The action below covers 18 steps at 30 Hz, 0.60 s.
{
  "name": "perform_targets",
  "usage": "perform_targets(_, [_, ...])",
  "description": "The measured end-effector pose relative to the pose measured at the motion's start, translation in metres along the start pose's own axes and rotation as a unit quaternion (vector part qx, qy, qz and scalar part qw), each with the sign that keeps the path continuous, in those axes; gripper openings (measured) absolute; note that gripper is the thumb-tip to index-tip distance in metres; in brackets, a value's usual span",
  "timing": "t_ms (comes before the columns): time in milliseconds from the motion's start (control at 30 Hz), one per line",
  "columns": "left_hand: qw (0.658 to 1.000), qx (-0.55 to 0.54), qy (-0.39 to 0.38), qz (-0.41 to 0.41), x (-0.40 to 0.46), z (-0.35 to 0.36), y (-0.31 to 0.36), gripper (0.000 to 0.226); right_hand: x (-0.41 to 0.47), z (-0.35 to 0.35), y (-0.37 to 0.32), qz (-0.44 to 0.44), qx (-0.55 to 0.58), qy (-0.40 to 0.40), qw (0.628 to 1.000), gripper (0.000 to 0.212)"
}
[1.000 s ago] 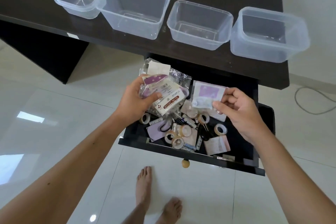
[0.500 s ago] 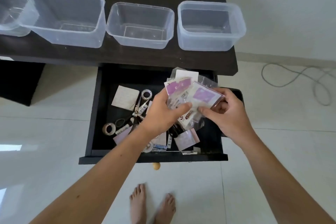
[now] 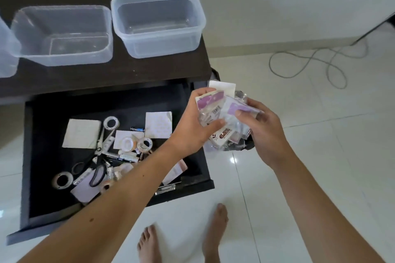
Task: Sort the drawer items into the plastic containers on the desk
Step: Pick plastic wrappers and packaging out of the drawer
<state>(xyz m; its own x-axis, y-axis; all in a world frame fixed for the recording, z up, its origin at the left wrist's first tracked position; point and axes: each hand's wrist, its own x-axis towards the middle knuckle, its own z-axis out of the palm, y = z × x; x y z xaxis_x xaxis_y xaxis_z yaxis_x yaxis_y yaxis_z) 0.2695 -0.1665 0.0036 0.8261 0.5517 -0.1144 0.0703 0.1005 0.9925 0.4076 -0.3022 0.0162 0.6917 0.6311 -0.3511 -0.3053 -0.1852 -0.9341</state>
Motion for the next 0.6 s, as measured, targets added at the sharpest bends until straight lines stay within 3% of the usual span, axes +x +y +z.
perform_targets(300, [0.999, 0.021, 0.027, -0.029, 0.066, 0.083, -0.01, 0.08, 0.05, -0.085, -0.002, 0.016, 0.033, 0.0, 0.999, 0.02])
perform_targets(467, [0.995, 0.036, 0.059, -0.075, 0.103, 0.118, -0.034, 0.067, 0.088, -0.125, 0.01, 0.021, 0.032, -0.017, 0.999, 0.015])
perform_targets(600, [0.989, 0.043, 0.093, -0.103, 0.12, 0.134, -0.067, 0.065, 0.12, -0.144, 0.04, 0.055, 0.031, 0.008, 0.998, 0.031])
